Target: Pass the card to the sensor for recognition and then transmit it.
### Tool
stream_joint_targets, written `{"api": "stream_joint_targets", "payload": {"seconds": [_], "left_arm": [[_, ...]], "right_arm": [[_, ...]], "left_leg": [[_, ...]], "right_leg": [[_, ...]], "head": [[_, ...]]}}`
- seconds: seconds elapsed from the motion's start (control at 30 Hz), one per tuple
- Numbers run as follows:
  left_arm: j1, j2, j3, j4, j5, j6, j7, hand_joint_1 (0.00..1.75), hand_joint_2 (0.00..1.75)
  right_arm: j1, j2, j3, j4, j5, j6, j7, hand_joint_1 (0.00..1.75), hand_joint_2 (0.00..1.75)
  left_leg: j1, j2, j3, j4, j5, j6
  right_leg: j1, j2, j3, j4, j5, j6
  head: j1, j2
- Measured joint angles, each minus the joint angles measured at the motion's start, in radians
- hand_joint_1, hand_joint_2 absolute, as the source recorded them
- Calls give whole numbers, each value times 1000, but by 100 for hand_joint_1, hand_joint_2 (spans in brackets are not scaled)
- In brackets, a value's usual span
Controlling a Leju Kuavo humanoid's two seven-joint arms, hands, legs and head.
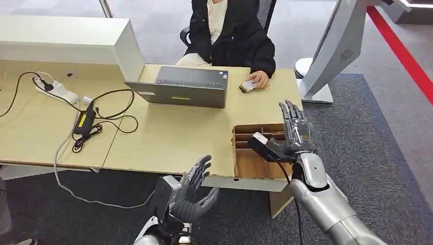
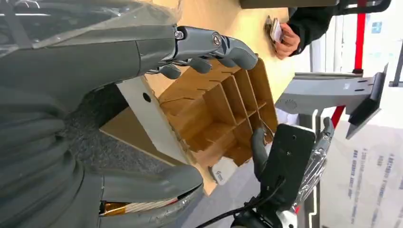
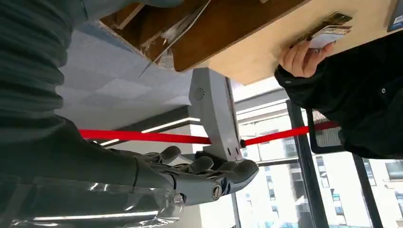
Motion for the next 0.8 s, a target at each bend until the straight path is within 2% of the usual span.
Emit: {"api": "stream_joint_targets", "payload": {"seconds": [0.8], "left_arm": [[15,3,0,0,-8,0,-4,0,175]], "right_arm": [[-26,7,9,48,-3,-10,0,0,175]], "left_leg": [[0,0,0,0,0,0]], "right_leg": [[0,0,0,0,0,0]], "head": [[0,0]]}}
